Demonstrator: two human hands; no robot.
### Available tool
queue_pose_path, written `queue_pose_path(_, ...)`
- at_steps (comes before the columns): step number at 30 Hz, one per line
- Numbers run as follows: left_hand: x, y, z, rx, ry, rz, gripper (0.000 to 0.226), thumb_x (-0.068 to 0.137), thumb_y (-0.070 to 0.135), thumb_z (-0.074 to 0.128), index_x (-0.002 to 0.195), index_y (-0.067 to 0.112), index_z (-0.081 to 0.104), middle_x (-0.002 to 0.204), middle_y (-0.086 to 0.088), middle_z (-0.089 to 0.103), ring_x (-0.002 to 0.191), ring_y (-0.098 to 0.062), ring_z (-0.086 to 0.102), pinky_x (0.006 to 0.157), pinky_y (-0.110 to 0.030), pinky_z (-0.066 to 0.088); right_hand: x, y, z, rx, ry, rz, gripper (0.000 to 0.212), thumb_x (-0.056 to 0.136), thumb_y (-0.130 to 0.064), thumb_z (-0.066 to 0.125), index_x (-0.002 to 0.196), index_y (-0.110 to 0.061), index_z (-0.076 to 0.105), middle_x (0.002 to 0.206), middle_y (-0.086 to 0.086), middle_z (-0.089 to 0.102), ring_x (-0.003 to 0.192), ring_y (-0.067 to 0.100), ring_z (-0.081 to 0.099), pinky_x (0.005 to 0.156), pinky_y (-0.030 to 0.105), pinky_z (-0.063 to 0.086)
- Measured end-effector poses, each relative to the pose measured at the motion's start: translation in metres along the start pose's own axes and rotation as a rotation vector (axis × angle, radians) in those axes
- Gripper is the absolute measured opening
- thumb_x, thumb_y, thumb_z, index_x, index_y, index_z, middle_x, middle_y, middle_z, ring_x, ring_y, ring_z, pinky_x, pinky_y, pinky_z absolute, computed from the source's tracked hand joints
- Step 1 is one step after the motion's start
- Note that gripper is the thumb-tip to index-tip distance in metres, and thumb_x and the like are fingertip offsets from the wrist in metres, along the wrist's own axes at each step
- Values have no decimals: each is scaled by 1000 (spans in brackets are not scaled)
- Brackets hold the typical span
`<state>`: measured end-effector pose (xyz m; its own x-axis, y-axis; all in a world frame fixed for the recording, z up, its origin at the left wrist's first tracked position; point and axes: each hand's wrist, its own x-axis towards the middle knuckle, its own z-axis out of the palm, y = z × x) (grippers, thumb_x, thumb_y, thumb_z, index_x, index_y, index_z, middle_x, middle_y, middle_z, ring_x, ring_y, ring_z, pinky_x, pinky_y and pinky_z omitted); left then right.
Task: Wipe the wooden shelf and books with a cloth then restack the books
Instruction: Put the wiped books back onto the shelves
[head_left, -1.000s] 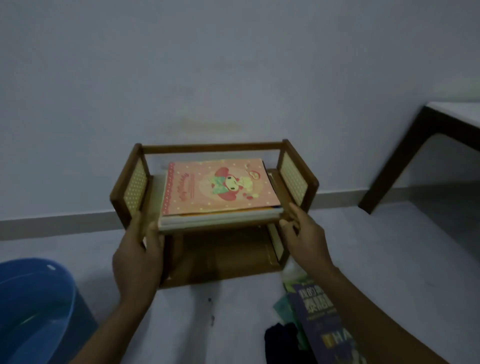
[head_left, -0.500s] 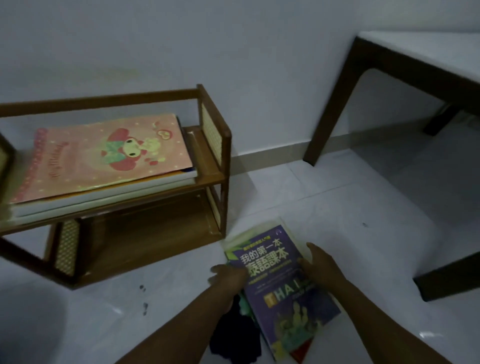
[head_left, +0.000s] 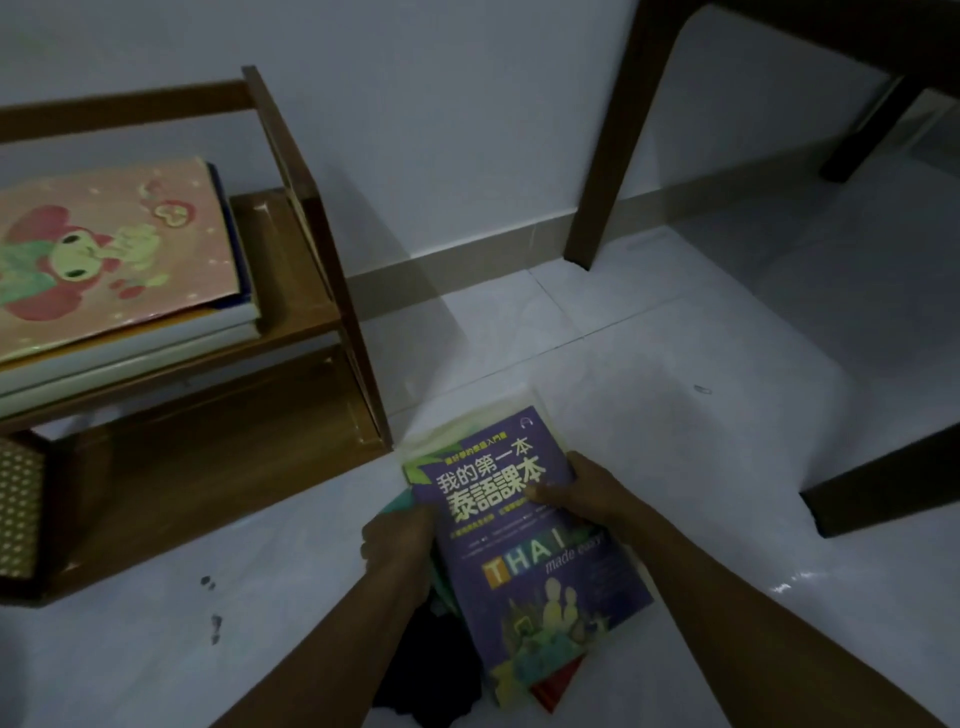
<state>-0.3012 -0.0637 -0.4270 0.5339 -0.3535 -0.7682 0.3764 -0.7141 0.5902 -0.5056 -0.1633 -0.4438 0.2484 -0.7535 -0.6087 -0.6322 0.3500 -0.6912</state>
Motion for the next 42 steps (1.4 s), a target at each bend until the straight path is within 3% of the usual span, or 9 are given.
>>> queue_pose_path(3,2,-6,-1,-99,-61,3,84,57,11,83,128,-1,39,109,-20,60,95,-34,62,80,-45,56,-3,4,-2,140,-59,43,46,69,-31,84,108,-15,66,108,10,72,94,31,69,88,53,54)
queue_pose_path(9,-8,-4,-4,-33,-150,268,63,70,10,83,108,10,32,97,-9,55,82,-22,60,77,-41,54,-32,-13,-23,362,-205,0,43,78,-11,74,118,-15,60,112,16,70,100,36,68,82,51,56)
queue_pose_path(12,-34,16,-7,9,-217,452,58,76,13,78,108,14,29,99,-6,57,83,-20,61,76,-39,55,-59,-29,-33,374,-84,-130,46,77,-10,74,120,-13,58,106,10,73,96,30,70,80,48,58)
queue_pose_path(15,-66,39,-26,-12,-247,630,55,79,12,75,112,16,32,105,-3,58,93,-17,61,77,-35,55,-92,-57,-40,393,12,-254,59,62,-28,85,115,-14,63,104,7,74,99,29,69,84,47,56)
queue_pose_path(18,-99,62,-65,-38,-224,787,49,82,10,70,109,19,31,96,12,52,86,1,56,60,-12,52,-124,-94,-36,384,41,-416,79,47,-44,90,115,-16,62,108,6,73,98,24,70,79,38,59)
queue_pose_path(22,-120,82,-140,-36,-132,940,48,82,13,70,109,18,31,94,17,50,79,5,54,52,-6,49,-152,-141,5,447,1,-570,44,68,-16,76,109,-18,62,99,-4,75,89,15,72,67,26,59)
queue_pose_path(31,-85,47,-284,20,131,1022,56,78,10,74,113,21,31,105,15,54,98,0,58,76,-25,52,-142,-171,164,455,-114,-622,33,79,4,69,104,-17,66,94,-9,76,88,10,71,67,20,55)
queue_pose_path(38,-57,-5,-323,69,189,1066,55,79,6,72,112,23,32,106,15,52,95,10,57,69,-8,51,-133,-150,219,399,-177,-562,35,77,5,72,108,-10,65,102,2,75,98,18,70,75,25,56)
queue_pose_path(42,-56,-24,-324,86,119,1159,58,81,27,68,125,27,31,116,36,42,110,4,51,82,-8,48,-135,-144,220,266,-271,-545,25,81,6,67,104,-5,65,96,5,74,93,15,69,78,29,58)
